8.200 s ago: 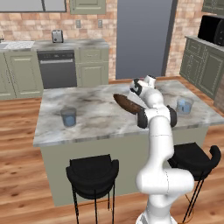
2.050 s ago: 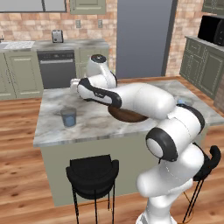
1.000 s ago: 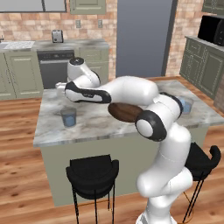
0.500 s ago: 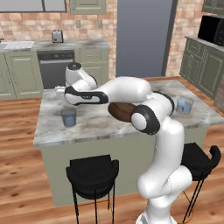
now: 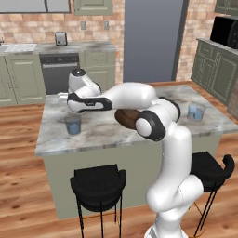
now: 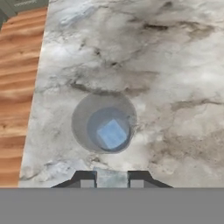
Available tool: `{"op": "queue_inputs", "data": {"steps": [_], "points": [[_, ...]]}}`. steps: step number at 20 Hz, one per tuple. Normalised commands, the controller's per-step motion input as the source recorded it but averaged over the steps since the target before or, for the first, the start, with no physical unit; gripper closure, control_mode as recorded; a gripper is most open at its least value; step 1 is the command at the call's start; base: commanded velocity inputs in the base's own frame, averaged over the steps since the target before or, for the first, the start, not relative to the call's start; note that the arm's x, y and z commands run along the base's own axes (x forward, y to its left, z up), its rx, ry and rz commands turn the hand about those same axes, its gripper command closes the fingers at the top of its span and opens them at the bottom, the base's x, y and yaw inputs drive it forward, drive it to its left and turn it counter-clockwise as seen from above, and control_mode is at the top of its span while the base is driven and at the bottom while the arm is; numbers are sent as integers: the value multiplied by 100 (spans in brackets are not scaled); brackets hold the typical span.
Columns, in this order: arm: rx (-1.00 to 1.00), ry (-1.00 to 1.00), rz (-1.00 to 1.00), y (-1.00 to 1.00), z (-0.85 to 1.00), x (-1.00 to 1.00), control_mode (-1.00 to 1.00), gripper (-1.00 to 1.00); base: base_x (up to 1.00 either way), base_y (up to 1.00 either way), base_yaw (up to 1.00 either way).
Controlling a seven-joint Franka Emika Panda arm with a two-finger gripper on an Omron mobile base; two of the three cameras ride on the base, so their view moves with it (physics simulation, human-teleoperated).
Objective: There are four ice cubes in the ice bowl. Place two ice cubes in each glass of water.
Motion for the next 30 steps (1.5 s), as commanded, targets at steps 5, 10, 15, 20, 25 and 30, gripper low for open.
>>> {"op": "queue_inputs", "data": {"steps": [5, 10, 15, 20, 25, 30], "points": [[1, 0, 0, 11, -30, 24, -100, 100, 0, 0, 0], [0, 0, 0, 10, -28, 28, -100, 100, 0, 0, 0], [2, 0, 0, 15, -9, 31, -100, 100, 0, 0, 0], [0, 0, 0, 10, -9, 24, -100, 100, 0, 0, 0], [0, 0, 0, 0, -10, 0, -100, 100, 0, 0, 0], [0, 0, 0, 0, -9, 0, -100, 100, 0, 0, 0]]}}
